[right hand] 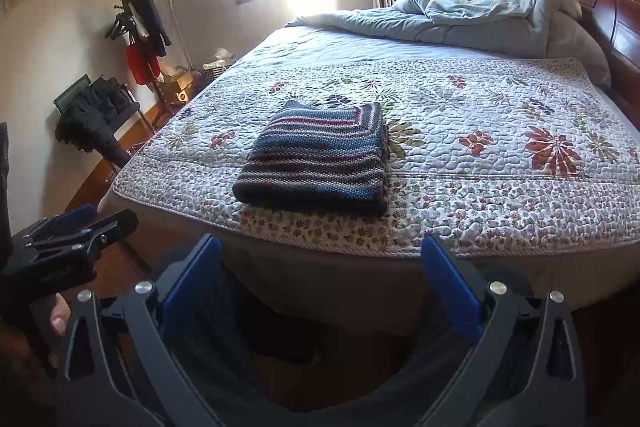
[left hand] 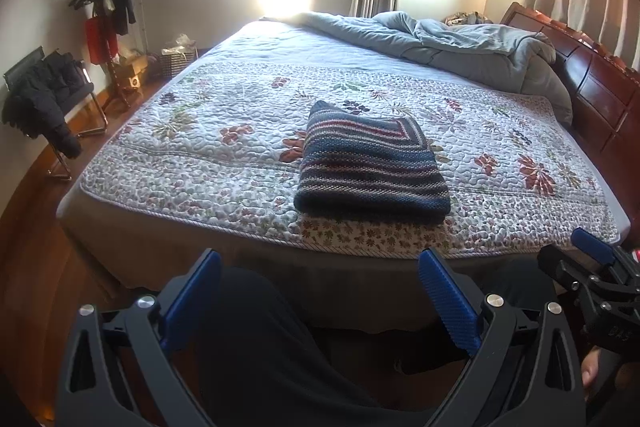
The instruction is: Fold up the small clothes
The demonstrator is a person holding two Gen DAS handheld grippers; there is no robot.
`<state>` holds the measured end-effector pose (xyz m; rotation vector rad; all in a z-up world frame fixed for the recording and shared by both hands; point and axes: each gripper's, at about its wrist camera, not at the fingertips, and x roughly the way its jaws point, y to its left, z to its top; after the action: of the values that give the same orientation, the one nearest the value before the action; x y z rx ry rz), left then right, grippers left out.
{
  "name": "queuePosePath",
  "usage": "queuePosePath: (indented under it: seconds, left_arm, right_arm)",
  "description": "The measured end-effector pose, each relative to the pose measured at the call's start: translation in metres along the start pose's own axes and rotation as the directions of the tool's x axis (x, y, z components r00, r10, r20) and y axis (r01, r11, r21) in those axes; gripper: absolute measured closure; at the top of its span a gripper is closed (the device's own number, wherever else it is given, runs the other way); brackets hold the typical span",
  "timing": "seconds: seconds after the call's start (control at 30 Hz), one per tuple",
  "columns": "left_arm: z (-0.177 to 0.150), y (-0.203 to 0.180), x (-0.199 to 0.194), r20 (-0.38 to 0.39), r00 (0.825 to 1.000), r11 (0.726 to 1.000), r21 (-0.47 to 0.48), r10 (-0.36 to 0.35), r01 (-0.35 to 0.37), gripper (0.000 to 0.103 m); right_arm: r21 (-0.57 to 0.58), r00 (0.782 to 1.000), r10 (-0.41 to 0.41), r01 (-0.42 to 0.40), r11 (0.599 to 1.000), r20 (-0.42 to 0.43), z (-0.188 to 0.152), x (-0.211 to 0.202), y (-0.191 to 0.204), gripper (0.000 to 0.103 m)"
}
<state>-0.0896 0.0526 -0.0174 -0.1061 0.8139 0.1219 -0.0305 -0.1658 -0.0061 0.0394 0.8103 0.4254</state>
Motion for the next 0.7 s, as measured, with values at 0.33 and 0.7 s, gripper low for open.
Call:
queuePosePath:
  seconds: [0.33, 0.7]
  left_arm:
    - [0.0003, -0.0038, -0.0019, 0.024, 1.000, 1.000, 0.014, 0.015, -0.016, 0.004]
    - [-0.0005, -0.0059, -0.0073, 0.028, 0.999, 0.999, 0.030, 0.029, -0.030, 0.004]
  right_arm:
    - [-0.006, 1.000, -0.004, 0.004, 1.000, 0.008, 0.0018, 0.0016, -0.0005, 0.003]
    - [-0.013, 1.000, -0.015, 0.016, 1.000, 0.027, 0.0031, -0.0032, -0.0028, 0.003]
